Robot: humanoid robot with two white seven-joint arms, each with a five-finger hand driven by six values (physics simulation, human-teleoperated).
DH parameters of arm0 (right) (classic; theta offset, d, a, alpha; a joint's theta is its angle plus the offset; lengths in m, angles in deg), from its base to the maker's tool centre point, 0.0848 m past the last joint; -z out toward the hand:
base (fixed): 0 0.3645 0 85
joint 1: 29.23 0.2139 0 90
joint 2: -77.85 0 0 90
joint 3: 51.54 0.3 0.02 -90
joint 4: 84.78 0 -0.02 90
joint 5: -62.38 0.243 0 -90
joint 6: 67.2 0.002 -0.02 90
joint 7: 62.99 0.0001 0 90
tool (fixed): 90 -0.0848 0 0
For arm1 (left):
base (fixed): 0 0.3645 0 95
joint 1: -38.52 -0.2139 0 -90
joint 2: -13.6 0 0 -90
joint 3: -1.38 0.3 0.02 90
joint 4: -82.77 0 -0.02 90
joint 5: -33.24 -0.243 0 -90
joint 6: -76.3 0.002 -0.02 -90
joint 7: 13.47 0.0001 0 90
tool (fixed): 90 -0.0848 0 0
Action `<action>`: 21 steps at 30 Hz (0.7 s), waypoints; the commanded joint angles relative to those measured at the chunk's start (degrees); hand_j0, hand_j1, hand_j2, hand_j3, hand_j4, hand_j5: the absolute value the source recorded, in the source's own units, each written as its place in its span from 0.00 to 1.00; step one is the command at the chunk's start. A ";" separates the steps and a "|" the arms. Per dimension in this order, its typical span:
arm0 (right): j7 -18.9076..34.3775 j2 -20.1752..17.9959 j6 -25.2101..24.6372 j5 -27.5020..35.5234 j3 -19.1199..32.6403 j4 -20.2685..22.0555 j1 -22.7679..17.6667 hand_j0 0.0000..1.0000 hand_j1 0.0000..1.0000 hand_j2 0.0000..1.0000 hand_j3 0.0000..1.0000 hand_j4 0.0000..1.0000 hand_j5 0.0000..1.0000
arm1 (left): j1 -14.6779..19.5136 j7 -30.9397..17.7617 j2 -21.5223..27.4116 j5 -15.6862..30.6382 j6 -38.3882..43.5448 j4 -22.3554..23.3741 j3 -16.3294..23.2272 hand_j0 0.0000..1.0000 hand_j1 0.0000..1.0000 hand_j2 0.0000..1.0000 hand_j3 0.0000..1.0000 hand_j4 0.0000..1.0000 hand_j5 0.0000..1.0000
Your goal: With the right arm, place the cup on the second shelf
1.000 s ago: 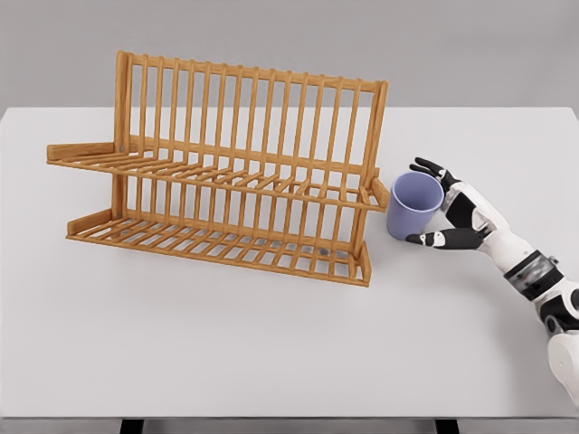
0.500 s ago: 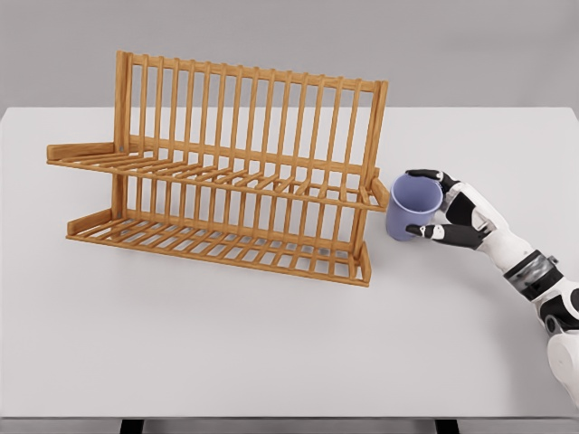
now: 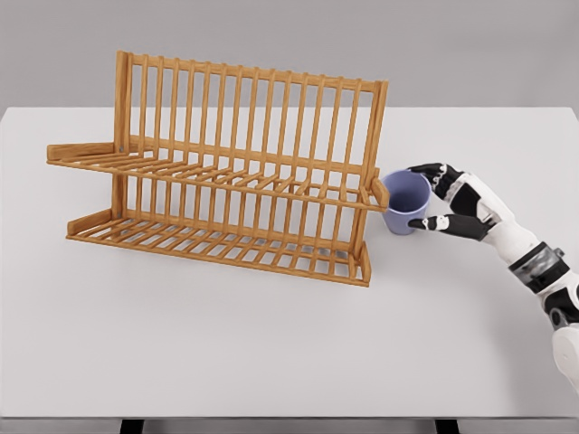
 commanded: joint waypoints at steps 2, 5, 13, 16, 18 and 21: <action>0.00 -0.25 0.01 0.45 0.31 0.39 0.00 0.70 0.70 0.70 0.70 0.70 0.70 | 0.00 -0.02 0.00 -0.02 0.02 0.02 0.00 1.00 1.00 1.00 1.00 1.00 1.00; 0.00 -0.34 -0.08 0.62 2.15 0.83 -0.09 0.69 0.69 0.69 0.69 0.69 0.69 | 0.00 -0.02 0.00 -0.02 0.02 0.02 0.00 1.00 1.00 1.00 1.00 1.00 1.00; 0.00 -0.51 -0.35 0.71 4.26 1.80 -0.26 0.69 0.69 0.69 0.69 0.69 0.69 | 0.00 -0.02 0.00 -0.02 0.02 0.02 0.00 1.00 1.00 1.00 1.00 1.00 1.00; 0.00 -0.51 -0.35 0.71 4.70 2.76 -0.44 0.69 0.69 0.69 0.69 0.69 0.69 | 0.00 -0.02 0.00 -0.02 0.02 0.02 0.00 1.00 1.00 1.00 1.00 1.00 1.00; 0.00 -0.51 -0.35 0.71 4.79 3.38 -0.44 0.69 0.69 0.69 0.69 0.69 0.69 | 0.00 -0.02 0.00 -0.02 0.02 0.02 0.00 1.00 1.00 1.00 1.00 1.00 1.00; 0.00 -0.51 -0.35 0.80 6.72 5.57 -1.05 0.69 0.69 0.69 0.69 0.69 0.69 | 0.00 -0.02 0.00 -0.02 0.02 0.02 0.00 1.00 1.00 1.00 1.00 1.00 1.00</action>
